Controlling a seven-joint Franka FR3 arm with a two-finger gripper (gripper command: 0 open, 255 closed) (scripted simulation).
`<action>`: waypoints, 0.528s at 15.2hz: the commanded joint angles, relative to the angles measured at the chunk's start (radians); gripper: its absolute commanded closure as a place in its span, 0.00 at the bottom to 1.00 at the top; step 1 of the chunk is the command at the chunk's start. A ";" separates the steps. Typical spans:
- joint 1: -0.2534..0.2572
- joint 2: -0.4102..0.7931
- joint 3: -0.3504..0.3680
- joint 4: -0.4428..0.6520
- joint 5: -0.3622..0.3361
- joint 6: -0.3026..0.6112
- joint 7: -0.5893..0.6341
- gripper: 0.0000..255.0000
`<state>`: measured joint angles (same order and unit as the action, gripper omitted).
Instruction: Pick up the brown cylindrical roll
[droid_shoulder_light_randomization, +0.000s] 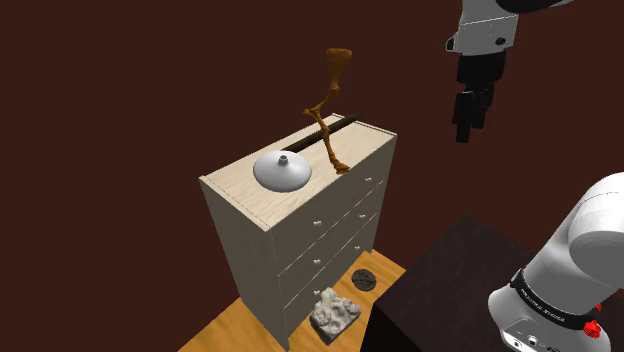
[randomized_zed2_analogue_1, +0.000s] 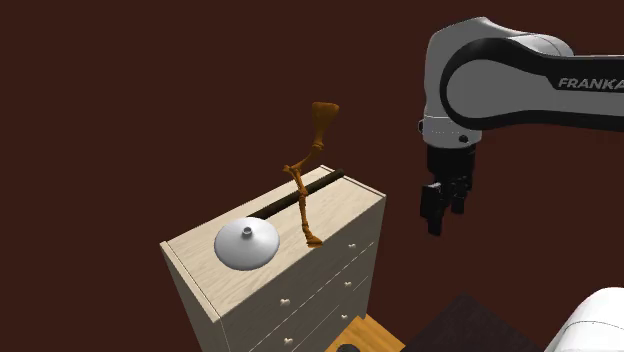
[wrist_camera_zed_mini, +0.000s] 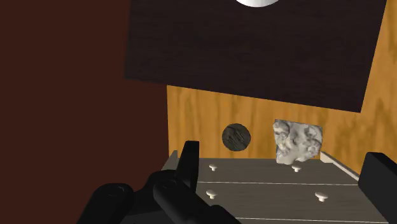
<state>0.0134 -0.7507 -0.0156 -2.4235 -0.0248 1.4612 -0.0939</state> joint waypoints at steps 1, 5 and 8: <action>0.000 0.000 0.000 0.000 0.000 0.000 0.000 0.00; -0.018 0.089 0.089 0.018 0.075 0.094 0.207 0.00; -0.034 0.173 0.151 0.049 0.113 0.166 0.357 0.00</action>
<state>-0.0143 -0.6105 0.1141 -2.3835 0.0750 1.5955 0.2065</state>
